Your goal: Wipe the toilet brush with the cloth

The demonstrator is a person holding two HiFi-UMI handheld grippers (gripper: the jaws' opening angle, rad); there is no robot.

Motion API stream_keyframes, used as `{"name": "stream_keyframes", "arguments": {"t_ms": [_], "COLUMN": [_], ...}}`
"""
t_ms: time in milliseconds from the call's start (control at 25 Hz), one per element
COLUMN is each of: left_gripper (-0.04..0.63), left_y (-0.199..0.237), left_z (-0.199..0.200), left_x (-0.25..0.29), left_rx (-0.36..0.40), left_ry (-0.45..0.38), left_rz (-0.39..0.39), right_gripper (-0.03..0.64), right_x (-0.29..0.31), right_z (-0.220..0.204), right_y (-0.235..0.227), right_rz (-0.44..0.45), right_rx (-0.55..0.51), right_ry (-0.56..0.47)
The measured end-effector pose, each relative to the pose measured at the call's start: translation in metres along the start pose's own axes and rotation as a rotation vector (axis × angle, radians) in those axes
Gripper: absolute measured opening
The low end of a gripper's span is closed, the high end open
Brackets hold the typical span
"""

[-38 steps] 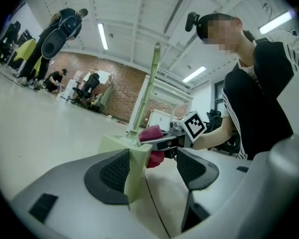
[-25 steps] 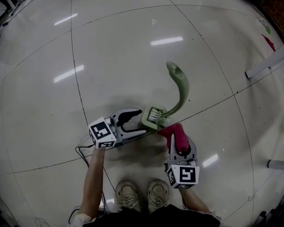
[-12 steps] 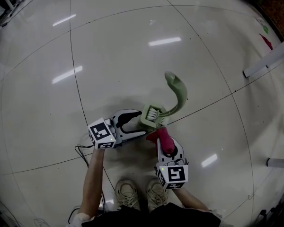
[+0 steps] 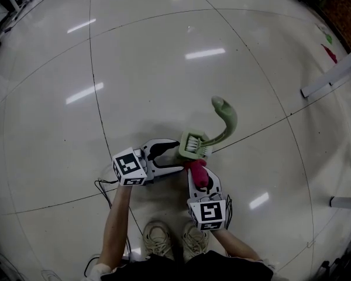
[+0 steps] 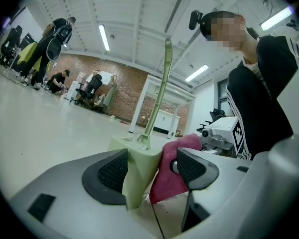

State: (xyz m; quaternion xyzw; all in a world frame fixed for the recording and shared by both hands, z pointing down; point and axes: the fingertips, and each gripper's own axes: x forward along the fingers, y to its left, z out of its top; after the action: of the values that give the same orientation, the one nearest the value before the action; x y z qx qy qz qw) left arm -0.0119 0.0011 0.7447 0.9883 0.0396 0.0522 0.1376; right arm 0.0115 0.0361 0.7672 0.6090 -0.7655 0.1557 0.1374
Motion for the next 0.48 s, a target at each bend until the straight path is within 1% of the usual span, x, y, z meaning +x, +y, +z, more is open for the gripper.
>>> {"name": "stream_keyframes", "arguments": {"t_ms": [240, 400, 480], "left_gripper": [0.289, 0.289, 0.288], "left_y": [-0.007, -0.012, -0.01], "left_z": [0.001, 0.0, 0.002], "left_x": [0.016, 0.02, 0.019], "left_rx": [-0.001, -0.01, -0.005], "left_ry": [0.0, 0.0, -0.01], "left_rz": [-0.025, -0.072, -0.065], "right_gripper": [0.069, 0.069, 0.069], "right_x": [0.005, 0.009, 0.011], "right_z": [0.001, 0.0, -0.001], "right_y": [-0.006, -0.001, 0.001], "right_rz": [0.012, 0.04, 0.045], "right_rx": [0.015, 0.01, 0.008], "right_ry": [-0.001, -0.003, -0.002]}}
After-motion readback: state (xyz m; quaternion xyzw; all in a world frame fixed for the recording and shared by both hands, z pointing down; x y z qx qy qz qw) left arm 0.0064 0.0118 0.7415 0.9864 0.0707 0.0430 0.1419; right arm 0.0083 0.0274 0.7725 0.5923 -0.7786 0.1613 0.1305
